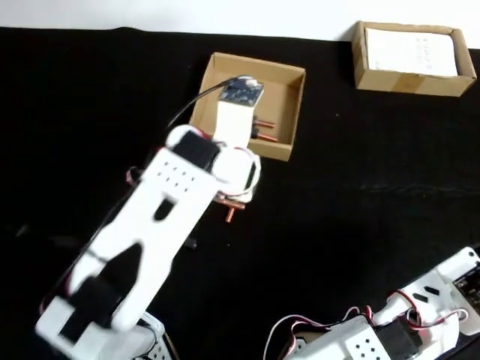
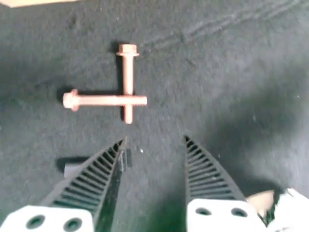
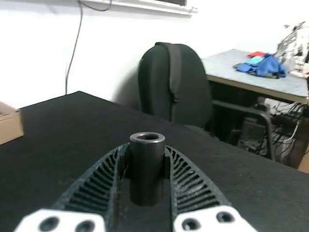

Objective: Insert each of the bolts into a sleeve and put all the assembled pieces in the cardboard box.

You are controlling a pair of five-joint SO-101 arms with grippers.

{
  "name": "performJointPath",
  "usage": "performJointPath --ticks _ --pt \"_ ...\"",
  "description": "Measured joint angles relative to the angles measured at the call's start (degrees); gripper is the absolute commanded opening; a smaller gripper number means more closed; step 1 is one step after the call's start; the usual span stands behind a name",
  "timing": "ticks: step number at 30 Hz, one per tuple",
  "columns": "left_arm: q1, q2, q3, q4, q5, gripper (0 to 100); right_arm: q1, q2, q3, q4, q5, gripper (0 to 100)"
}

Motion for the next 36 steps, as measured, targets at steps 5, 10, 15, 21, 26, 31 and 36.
performJointPath --ticks 5,10,15,21,26,31,36 --pt "-1.05 11.43 -3.60 -4.40 0.09 18 0.88 0.09 2.29 -5.36 0.00 0.7" --pt "-1.85 21.80 -8.44 -5.10 0.00 18 0.88 0.09 2.29 -8.44 0.00 0.7" --pt "-5.36 29.27 -14.42 -5.10 0.09 18 -0.26 0.09 2.29 -9.05 0.00 0.7" --pt "-6.42 34.37 -18.81 -5.10 0.09 18 -1.76 0.09 2.29 -9.05 0.00 0.7" --pt "-6.42 36.66 -19.16 -5.10 0.00 18 -1.93 0.09 2.29 -9.05 0.00 0.7" --pt "-5.89 39.38 -19.16 -5.10 0.09 18 -2.02 0.09 2.29 -9.05 0.00 0.7" --pt "-5.63 42.29 -20.04 -7.12 0.00 16 -2.02 0.09 2.29 -9.05 0.00 0.7"
